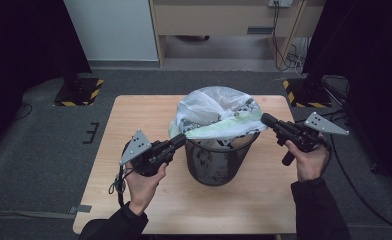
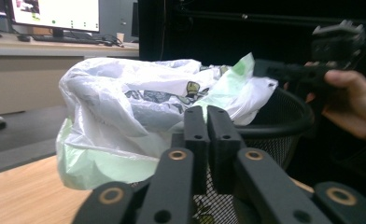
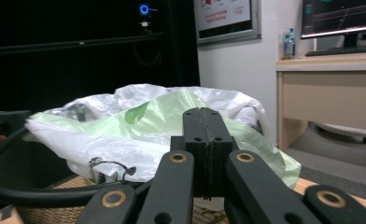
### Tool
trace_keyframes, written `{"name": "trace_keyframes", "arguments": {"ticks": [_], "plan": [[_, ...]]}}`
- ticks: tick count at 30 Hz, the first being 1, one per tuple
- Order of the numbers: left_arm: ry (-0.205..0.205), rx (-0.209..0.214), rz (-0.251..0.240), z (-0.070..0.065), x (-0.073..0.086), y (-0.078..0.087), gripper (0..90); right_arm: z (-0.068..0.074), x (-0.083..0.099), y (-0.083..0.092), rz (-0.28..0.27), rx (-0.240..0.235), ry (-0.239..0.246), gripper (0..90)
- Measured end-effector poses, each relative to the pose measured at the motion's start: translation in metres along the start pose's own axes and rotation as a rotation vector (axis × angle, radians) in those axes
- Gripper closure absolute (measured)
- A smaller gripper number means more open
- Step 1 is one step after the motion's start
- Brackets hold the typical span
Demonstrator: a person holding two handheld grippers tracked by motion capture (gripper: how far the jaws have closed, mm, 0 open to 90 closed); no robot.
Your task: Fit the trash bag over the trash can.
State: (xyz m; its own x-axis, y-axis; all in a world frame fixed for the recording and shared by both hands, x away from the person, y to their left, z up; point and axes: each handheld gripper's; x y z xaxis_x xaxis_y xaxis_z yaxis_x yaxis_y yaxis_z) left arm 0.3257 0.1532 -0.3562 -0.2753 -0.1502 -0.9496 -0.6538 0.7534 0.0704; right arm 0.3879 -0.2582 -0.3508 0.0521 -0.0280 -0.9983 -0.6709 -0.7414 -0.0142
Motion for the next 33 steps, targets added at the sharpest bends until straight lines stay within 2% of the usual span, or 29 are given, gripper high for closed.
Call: {"name": "trace_keyframes", "arguments": {"ticks": [4, 10, 14, 21, 23, 24, 25, 26, 28, 29, 30, 31, 32, 33], "plan": [[-0.011, 0.024, 0.006, -0.005, 0.009, 0.003, 89.3, 0.008, 0.001, 0.013, -0.005, -0.041, 0.005, 90.0], [-0.032, 0.047, 0.07, -0.008, 0.029, -0.001, 89.4, 0.022, 0.013, 0.025, 0.015, -0.1, -0.01, 90.0], [-0.05, 0.049, 0.11, -0.008, 0.037, -0.005, 89.4, 0.03, 0.019, 0.025, 0.048, -0.15, -0.009, 90.0], [-0.074, 0.054, 0.161, -0.011, 0.046, -0.009, 89.4, 0.032, 0.021, 0.027, 0.12, -0.183, -0.023, 90.0], [-0.077, 0.044, 0.195, -0.009, 0.047, -0.008, 89.4, 0.031, 0.018, 0.029, 0.157, -0.181, -0.013, 90.0], [-0.089, 0.019, 0.217, -0.008, 0.048, -0.007, 89.4, 0.031, 0.017, 0.03, 0.179, -0.175, -0.002, 90.0], [-0.092, 0.008, 0.231, -0.006, 0.049, -0.007, 89.4, 0.03, 0.016, 0.031, 0.215, -0.147, 0.024, 90.0], [-0.063, 0.007, 0.232, -0.002, 0.053, -0.006, 89.3, 0.029, 0.016, 0.032, 0.251, -0.133, 0.04, 90.0], [-0.034, 0.01, 0.207, 0.003, 0.057, -0.005, 88.0, 0.023, 0.018, 0.035, 0.248, -0.114, 0.014, 90.0], [-0.02, -0.001, 0.19, 0.005, 0.058, -0.005, 83.7, 0.022, 0.018, 0.034, 0.247, -0.111, 0.007, 90.0], [-0.02, -0.026, 0.166, 0.007, 0.059, -0.004, 73.8, 0.022, 0.02, 0.034, 0.244, -0.112, 0.009, 89.6], [-0.019, -0.034, 0.147, 0.009, 0.058, -0.003, 68.4, 0.021, 0.021, 0.033, 0.238, -0.109, 0.008, 85.9], [-0.012, -0.039, 0.135, 0.01, 0.058, -0.001, 64.3, 0.021, 0.022, 0.032, 0.228, -0.103, -0.002, 79.7], [-0.006, -0.056, 0.112, 0.011, 0.058, 0.001, 55.7, 0.019, 0.023, 0.032, 0.213, -0.098, -0.004, 71.2]]}}
Point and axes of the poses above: each handheld gripper's, and its own axes: y roughly backward along the jaws, x roughly out of its underside, z roughly to its left, and after that the axes turned 12 degrees about y, right-handed
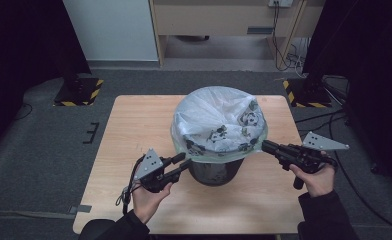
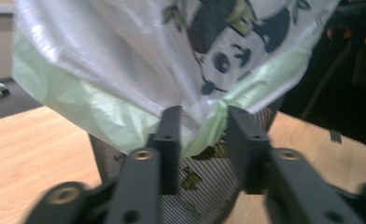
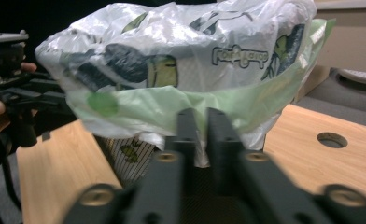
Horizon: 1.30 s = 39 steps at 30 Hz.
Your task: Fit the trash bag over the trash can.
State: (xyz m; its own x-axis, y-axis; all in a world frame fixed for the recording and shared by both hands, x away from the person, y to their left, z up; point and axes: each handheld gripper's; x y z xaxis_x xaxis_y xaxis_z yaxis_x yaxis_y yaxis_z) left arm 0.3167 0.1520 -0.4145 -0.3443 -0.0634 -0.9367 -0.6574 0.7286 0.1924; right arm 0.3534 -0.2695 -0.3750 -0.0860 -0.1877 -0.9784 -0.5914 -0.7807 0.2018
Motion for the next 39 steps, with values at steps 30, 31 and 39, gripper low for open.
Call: {"name": "trace_keyframes", "arguments": {"ticks": [30, 31, 39], "plan": [[0.047, -0.305, 0.397, 0.108, 0.068, -0.03, 24.1, -0.024, -0.125, -0.057, -0.29, 0.188, -0.055, 18.8], [0.038, -0.303, 0.399, 0.107, 0.068, -0.031, 24.1, -0.021, -0.133, -0.065, -0.283, 0.184, -0.04, 20.0], [0.022, -0.303, 0.427, 0.102, 0.07, -0.035, 23.5, 0.006, -0.159, -0.126, -0.15, 0.159, 0.008, 25.8]]}}
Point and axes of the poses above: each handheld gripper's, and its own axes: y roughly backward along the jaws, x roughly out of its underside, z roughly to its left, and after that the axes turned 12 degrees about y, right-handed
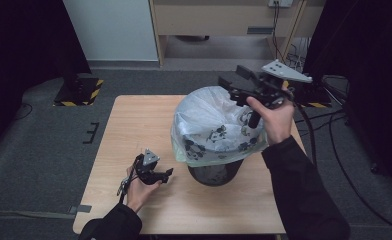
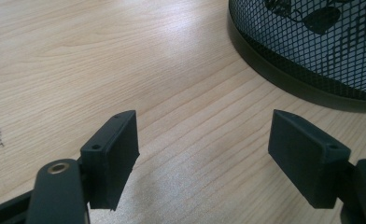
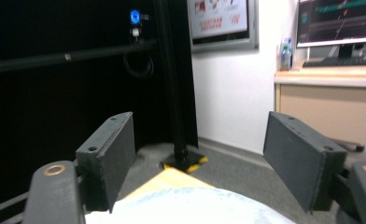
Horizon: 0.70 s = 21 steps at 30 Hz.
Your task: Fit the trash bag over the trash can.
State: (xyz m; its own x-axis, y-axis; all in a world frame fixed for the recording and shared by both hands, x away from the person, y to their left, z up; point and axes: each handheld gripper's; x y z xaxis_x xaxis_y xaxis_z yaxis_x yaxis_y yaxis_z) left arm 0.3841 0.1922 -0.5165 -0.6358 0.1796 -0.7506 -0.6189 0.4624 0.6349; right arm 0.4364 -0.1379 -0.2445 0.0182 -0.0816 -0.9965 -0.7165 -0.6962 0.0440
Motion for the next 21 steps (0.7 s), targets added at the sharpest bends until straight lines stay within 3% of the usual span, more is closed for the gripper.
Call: {"name": "trace_keyframes", "arguments": {"ticks": [2, 4, 8, 14, 21], "plan": [[0.005, -0.001, -0.002, 0.002, -0.001, 0.001, 23.5, 0.008, 0.004, -0.014, 0.044, -0.011, 0.005, 26.7], [0.011, -0.003, -0.005, 0.003, -0.001, 0.002, 23.3, 0.013, 0.015, -0.027, 0.122, -0.011, 0.02, 27.1], [0.014, -0.002, -0.002, 0.003, -0.001, 0.002, 23.3, 0.013, 0.044, -0.046, 0.266, -0.004, 0.023, 26.2], [0.013, 0.002, 0.011, 0.002, 0.0, 0.0, 23.3, 0.009, 0.075, -0.058, 0.434, -0.025, 0.043, 17.4], [0.01, 0.003, 0.021, 0.002, 0.0, -0.001, 22.8, 0.012, 0.091, -0.07, 0.648, -0.105, 0.059, 9.5]]}}
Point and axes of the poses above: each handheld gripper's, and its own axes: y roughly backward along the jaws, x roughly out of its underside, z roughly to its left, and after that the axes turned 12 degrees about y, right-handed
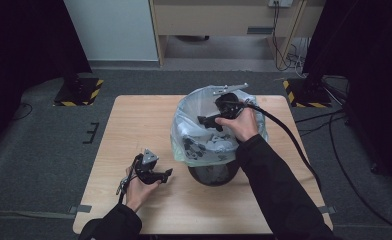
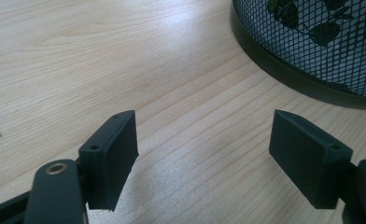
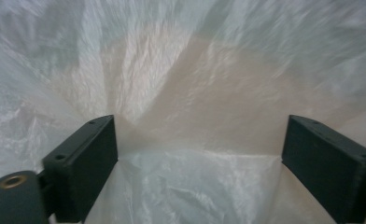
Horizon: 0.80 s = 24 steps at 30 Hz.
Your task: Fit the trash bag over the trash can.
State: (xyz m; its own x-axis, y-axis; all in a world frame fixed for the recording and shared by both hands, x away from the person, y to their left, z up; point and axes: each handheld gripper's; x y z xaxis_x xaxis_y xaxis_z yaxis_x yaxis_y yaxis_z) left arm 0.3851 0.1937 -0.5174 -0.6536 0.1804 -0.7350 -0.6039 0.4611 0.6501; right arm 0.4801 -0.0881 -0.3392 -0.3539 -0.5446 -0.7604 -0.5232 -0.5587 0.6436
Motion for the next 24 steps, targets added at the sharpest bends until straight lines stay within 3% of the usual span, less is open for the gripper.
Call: {"name": "trace_keyframes", "arguments": {"ticks": [2, 4, 6, 7, 10, 12, 14, 16, 18, 20, 22, 24], "plan": [[-0.001, 0.001, 0.004, 0.0, 0.0, 0.0, 22.8, 0.001, 0.001, -0.005, 0.051, -0.022, 0.021, 9.7], [0.001, 0.001, 0.002, 0.0, 0.0, 0.0, 22.6, 0.002, 0.001, -0.006, 0.065, -0.026, 0.029, 13.1], [0.004, 0.002, 0.001, 0.0, 0.0, 0.0, 22.6, 0.001, -0.001, -0.001, 0.023, -0.022, 0.014, 21.0], [0.005, 0.002, 0.004, 0.0, 0.0, 0.0, 22.5, 0.0, -0.003, 0.003, -0.02, 0.005, 0.005, 24.5], [0.005, 0.001, 0.0, 0.0, 0.0, -0.001, 22.5, -0.005, -0.007, 0.021, -0.155, 0.054, -0.019, 49.6], [-0.001, 0.0, 0.008, 0.0, 0.0, 0.0, 22.5, -0.006, -0.008, 0.029, -0.18, 0.051, -0.029, 74.7], [-0.001, 0.002, 0.01, 0.0, 0.0, 0.0, 22.5, -0.006, -0.008, 0.03, -0.147, 0.016, -0.022, 84.4], [-0.001, 0.002, 0.01, 0.0, 0.0, 0.0, 22.5, -0.005, -0.006, 0.025, -0.042, -0.02, -0.014, 86.7], [0.002, 0.003, 0.01, 0.0, 0.0, -0.001, 22.5, -0.004, -0.003, 0.015, 0.052, -0.049, -0.008, 85.3], [0.001, 0.004, 0.01, 0.0, 0.0, -0.001, 22.5, -0.003, -0.003, 0.006, 0.116, -0.063, -0.014, 75.9], [0.001, 0.005, 0.012, 0.0, 0.0, -0.001, 22.5, -0.003, -0.002, -0.003, 0.142, -0.052, -0.007, 49.4], [0.001, 0.004, 0.015, 0.0, 0.0, -0.001, 22.4, -0.004, 0.0, -0.011, 0.206, -0.079, -0.004, 29.7]]}}
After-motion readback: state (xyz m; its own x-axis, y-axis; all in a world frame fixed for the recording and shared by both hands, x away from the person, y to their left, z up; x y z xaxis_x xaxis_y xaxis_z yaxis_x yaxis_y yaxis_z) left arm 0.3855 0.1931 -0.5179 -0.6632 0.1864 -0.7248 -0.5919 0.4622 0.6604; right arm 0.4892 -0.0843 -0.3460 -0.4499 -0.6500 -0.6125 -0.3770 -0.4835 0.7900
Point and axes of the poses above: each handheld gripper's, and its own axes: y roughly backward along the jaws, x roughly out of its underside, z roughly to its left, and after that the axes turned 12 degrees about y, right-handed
